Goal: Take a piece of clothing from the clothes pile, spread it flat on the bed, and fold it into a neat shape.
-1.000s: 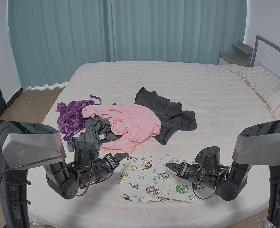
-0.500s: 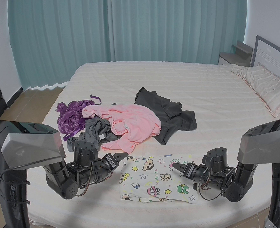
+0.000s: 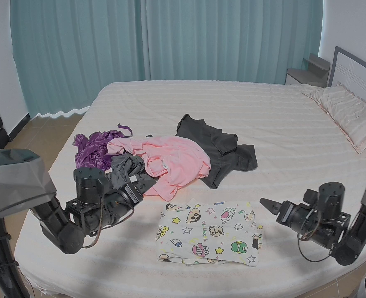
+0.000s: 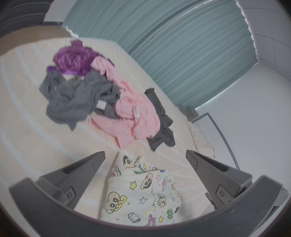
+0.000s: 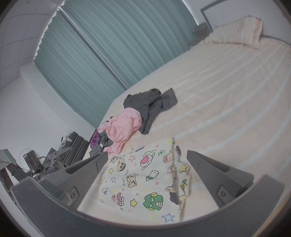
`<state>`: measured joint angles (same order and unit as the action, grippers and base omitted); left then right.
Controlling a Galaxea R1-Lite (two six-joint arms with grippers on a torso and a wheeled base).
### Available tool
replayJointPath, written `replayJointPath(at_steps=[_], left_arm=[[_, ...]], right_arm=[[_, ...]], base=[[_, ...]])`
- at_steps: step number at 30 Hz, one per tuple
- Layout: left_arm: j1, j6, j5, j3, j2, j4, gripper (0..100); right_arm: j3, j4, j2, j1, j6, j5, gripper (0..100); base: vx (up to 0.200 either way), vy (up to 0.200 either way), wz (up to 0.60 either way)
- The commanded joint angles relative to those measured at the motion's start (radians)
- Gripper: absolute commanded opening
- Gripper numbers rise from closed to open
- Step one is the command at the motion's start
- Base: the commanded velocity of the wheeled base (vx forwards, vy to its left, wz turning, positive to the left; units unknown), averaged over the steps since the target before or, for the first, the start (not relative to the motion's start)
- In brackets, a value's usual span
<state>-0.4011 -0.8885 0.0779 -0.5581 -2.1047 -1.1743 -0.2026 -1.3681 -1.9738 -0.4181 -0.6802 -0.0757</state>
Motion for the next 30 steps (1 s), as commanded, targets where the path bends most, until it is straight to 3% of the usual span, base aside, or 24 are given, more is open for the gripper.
replayJointPath(at_steps=[1, 4, 7, 10, 17, 19, 22, 28, 30], left_arm=[[0.048, 0.100, -0.086, 0.099, 0.287, 0.042, 100], [0.062, 0.126, -0.110, 0.145, 0.423, 0.071, 100], [0.073, 0.155, -0.145, 0.156, 0.525, 0.125, 100], [0.094, 0.220, -0.194, 0.159, 0.704, 0.272, 100], [0.116, 0.235, -0.210, 0.158, 0.993, 0.490, 100], [0.116, 0.283, -0.213, 0.158, 1.143, 0.602, 100], [0.114, 0.345, -0.213, 0.153, 1.287, 0.731, 100], [0.114, 0.439, -0.219, 0.156, 1.437, 0.877, 100], [0.114, 0.485, -0.245, 0.159, 1.520, 0.941, 100]], right_arm=[[0.203, -0.055, 0.343, 0.036, 0.076, -0.029, 100], [0.203, 0.020, 0.490, 0.073, 0.087, -0.076, 100], [0.203, 0.109, 0.606, 0.087, 0.100, -0.081, 100], [0.203, 0.323, 0.819, 0.088, 0.130, -0.079, 100], [0.201, 0.676, 1.210, 0.084, 0.220, -0.039, 100], [0.192, 0.870, 1.406, 0.087, 0.289, -0.029, 100], [0.186, 1.047, 1.554, 0.093, 0.353, -0.029, 100], [0.184, 1.176, 1.665, 0.134, 0.364, -0.029, 100], [0.184, 1.192, 1.699, 0.185, 0.387, -0.027, 100]], base=[[0.000, 0.000, 0.00], [0.000, 0.000, 0.00], [0.000, 0.000, 0.00], [0.000, 0.000, 0.00], [0.000, 0.000, 0.00], [0.000, 0.000, 0.00], [0.000, 0.000, 0.00], [0.000, 0.000, 0.00], [0.000, 0.000, 0.00]])
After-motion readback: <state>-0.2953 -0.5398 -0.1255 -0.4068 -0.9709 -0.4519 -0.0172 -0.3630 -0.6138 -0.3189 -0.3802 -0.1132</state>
